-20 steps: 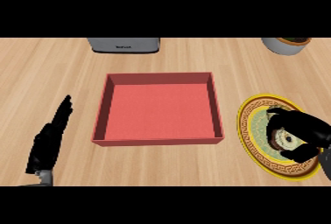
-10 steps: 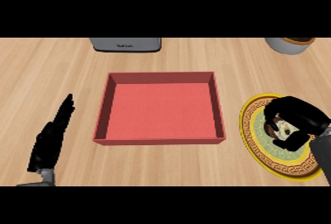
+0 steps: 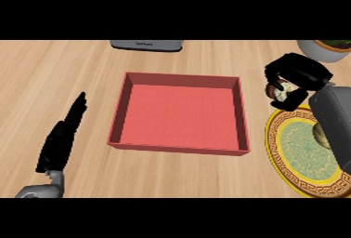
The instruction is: Pick the cupcake from the plate and place it in the cardboard box
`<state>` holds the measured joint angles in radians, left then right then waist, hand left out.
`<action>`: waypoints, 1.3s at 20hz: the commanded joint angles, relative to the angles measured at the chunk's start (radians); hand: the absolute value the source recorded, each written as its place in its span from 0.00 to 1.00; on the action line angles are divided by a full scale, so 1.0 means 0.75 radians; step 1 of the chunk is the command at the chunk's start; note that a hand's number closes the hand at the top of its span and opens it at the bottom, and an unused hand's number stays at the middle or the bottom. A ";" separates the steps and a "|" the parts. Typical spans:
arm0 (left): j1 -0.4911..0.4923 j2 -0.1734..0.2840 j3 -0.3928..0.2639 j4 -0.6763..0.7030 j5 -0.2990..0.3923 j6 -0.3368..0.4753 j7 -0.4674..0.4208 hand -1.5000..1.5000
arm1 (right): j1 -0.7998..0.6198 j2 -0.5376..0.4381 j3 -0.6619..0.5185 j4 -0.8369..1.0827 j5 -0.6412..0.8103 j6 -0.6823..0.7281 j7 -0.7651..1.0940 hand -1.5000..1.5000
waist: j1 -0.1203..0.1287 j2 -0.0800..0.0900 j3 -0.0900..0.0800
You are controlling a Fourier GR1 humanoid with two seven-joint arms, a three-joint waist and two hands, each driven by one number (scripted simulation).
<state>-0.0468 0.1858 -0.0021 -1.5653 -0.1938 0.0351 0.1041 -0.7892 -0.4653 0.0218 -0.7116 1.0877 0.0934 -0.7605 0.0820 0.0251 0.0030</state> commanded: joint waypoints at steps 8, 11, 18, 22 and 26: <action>0.041 -0.010 0.004 -0.040 -0.001 0.006 0.036 0.50 | -0.322 0.024 -0.244 0.312 -0.334 0.283 -0.447 1.00 | -0.034 -0.019 0.000; 0.029 0.018 0.051 0.012 0.038 -0.023 -0.007 0.50 | -0.394 0.029 -0.236 0.310 -0.391 0.423 -0.469 1.00 | -0.061 -0.023 -0.003; 0.070 -0.004 0.045 0.001 -0.007 0.027 0.000 0.50 | -0.471 0.168 -0.178 0.231 -0.507 0.549 -0.361 1.00 | -0.098 -0.041 -0.004; 0.043 -0.009 0.035 -0.024 -0.013 0.023 0.051 0.50 | -0.519 0.207 -0.150 0.179 -0.554 0.595 -0.232 1.00 | -0.105 -0.040 -0.004; 0.066 -0.005 0.064 0.032 -0.004 0.024 -0.030 0.50 | -0.561 0.382 -0.091 0.102 -0.557 0.509 -0.008 1.00 | -0.103 -0.038 -0.005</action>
<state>0.0036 0.1783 0.0326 -1.5621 -0.2023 0.0573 0.1004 -1.1843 -0.2599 -0.0715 -0.5985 0.6841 0.3952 -0.8065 0.0068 -0.0040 -0.0004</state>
